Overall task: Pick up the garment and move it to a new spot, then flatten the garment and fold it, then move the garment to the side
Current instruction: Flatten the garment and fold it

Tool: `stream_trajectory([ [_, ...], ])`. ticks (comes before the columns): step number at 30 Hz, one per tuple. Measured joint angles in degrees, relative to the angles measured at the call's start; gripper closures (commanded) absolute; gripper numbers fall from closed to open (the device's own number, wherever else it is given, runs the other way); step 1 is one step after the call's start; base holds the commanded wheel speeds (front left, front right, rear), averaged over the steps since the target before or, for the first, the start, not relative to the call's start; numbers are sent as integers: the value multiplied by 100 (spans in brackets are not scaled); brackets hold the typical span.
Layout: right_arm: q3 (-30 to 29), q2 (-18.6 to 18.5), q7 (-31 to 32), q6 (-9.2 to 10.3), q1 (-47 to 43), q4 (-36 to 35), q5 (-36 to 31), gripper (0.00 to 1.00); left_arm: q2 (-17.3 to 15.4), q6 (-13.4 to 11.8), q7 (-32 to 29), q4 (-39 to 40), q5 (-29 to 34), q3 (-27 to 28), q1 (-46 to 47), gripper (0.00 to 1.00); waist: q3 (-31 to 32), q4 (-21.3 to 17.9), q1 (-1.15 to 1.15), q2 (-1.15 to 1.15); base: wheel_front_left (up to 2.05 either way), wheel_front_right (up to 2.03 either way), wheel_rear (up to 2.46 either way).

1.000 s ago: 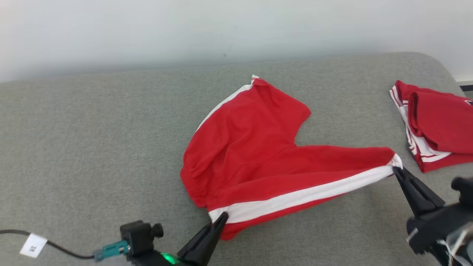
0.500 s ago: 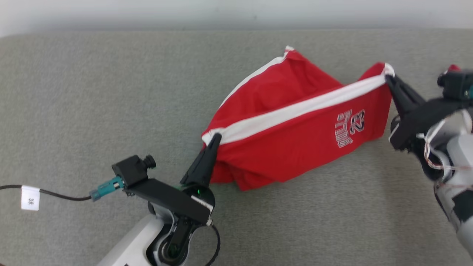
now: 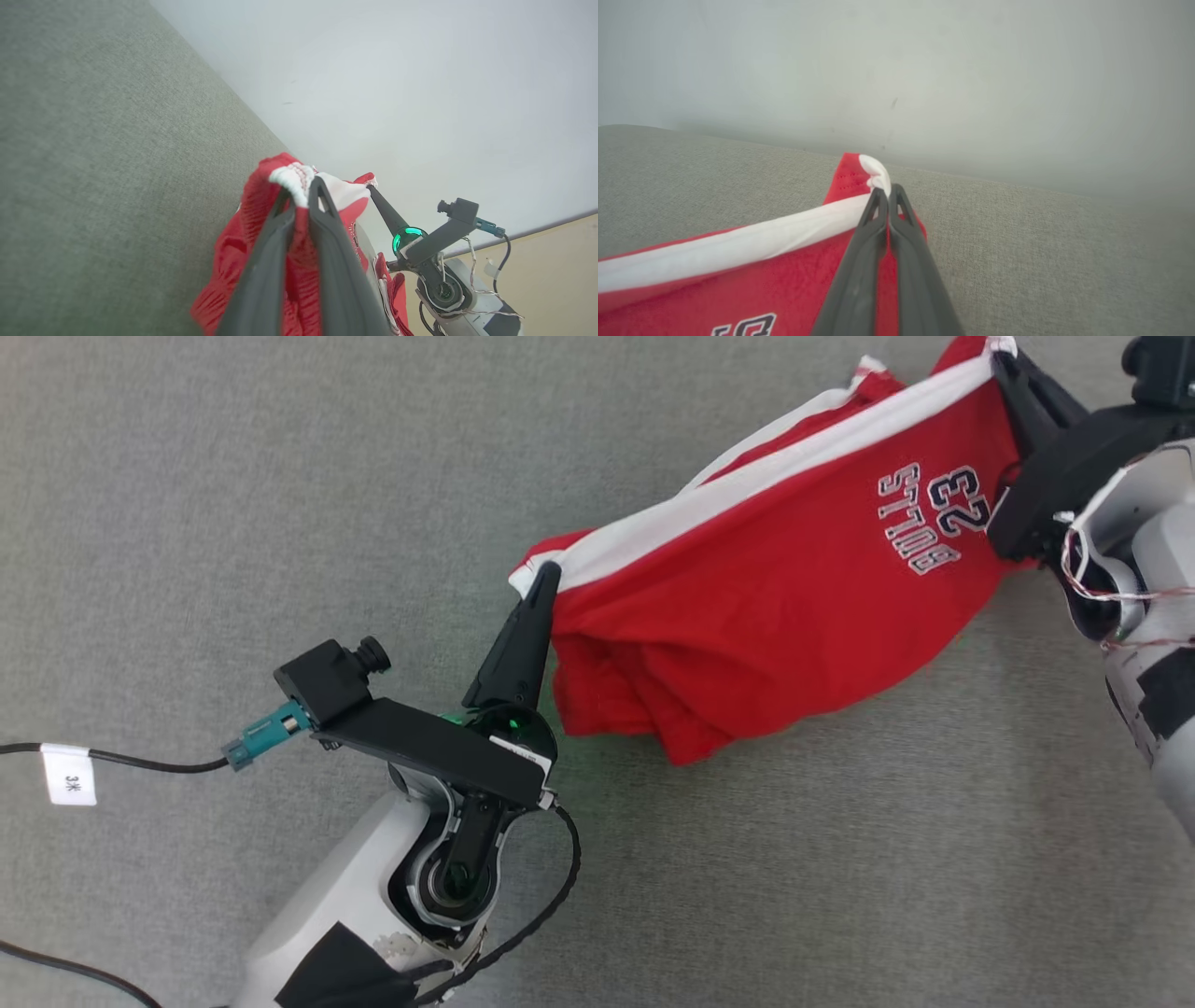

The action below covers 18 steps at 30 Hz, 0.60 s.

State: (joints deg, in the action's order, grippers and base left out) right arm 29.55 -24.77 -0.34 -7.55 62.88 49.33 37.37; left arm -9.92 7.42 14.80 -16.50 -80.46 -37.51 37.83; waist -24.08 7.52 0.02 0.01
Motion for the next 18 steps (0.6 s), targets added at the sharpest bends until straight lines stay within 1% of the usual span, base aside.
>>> stream_trajectory([
  [1, 143, 45, -105, 0, 174, 172, -40, 100, 44, 0, 5, -48, 49, 74, 31, 100, -109, 79, 0, 0, 0, 0, 0],
  [6, 361, 145, -455, 0, 435, 519, 15, 100, 153, 3, 9, -115, 363, 293, 81, 100, -322, 267, 0, 0, 0, 0, 0],
  [8, 456, 152, -573, 0, 499, 660, 69, 100, 202, 9, 11, -133, 546, 298, 87, 100, -388, 330, -1, 0, 0, 0, 0],
  [9, 497, 155, -627, 0, 520, 733, 97, 75, 246, 9, 18, -154, 555, 318, 87, 93, -416, 356, -1, 0, 0, 0, 0],
  [10, 527, 164, -682, 0, 534, 800, 126, 27, 268, 9, 23, -170, 571, 309, 87, 69, -441, 377, -1, 0, 0, 0, 0],
  [11, 566, 177, -735, 0, 544, 871, 154, 0, 287, 10, 23, -171, 599, 318, 88, 51, -463, 395, 0, 0, 0, 0, 0],
  [12, 611, 187, -783, 0, 544, 921, 188, 0, 310, 14, 23, -182, 642, 352, 88, 0, -476, 408, 0, 0, 0, 0, 0],
  [15, 743, 216, -1020, 0, 544, 988, 279, 0, 339, 14, 23, -260, 805, 407, 87, 0, -461, 402, -1, 0, 0, 0, 0],
  [18, 794, 210, -1277, 0, 524, 950, 415, 0, 310, 14, 23, -349, 1146, 427, 48, 0, -384, 360, -1, 0, 0, 0, 0],
])
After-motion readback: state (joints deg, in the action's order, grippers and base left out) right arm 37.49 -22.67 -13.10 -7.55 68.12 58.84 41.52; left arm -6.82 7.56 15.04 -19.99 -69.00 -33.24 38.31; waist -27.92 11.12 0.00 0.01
